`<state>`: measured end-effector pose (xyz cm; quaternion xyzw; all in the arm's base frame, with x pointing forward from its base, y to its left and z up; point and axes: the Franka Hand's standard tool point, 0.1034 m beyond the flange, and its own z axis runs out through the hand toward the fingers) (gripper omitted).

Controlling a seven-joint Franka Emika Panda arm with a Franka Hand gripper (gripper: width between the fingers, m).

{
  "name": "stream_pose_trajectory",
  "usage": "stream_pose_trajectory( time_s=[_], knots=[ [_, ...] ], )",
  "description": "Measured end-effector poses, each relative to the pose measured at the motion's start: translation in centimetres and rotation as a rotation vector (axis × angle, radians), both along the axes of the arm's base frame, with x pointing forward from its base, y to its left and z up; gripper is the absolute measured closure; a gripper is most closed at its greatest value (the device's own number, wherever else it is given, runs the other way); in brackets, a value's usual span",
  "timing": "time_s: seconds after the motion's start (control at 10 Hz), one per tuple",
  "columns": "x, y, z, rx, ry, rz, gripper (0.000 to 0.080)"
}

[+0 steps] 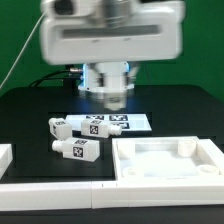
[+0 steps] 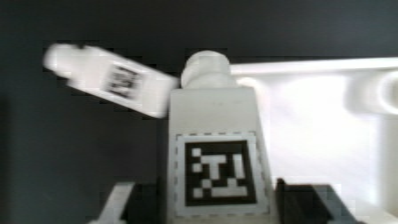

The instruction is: Assemble one leg

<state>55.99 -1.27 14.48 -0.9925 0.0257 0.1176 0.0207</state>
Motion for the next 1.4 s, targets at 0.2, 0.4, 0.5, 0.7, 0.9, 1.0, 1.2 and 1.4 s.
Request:
stream_pose_trajectory(
  time_s=[0.2, 0.4, 0.5, 0.7, 0.9, 1.0, 1.2, 1.4],
  knots=[
    [2.4, 4.4, 1.1, -0.017, -0.177, -0.063, 0.0515],
    [2.8, 5.1, 1.1, -0.011, -0.329, -0.072, 0.0515],
    [2.8, 5.1, 0.9, -0.014, -0.364, -0.079, 0.0515],
    [3.3, 5.3, 0.6, -0.021, -0.499, -0.075, 0.0515],
    [4.2, 8.3, -0.2, -0.007, -0.726, -0.090, 0.0515],
    [4.3, 10.9, -0.9, 0.006, -0.826, -0.068, 0.0515],
    [2.8, 11.1, -4.2, -0.021, -0.874, -0.091, 0.0515],
    [2.9, 11.2, -3.9, -0.020, -0.847, -0.082, 0.0515]
  ],
)
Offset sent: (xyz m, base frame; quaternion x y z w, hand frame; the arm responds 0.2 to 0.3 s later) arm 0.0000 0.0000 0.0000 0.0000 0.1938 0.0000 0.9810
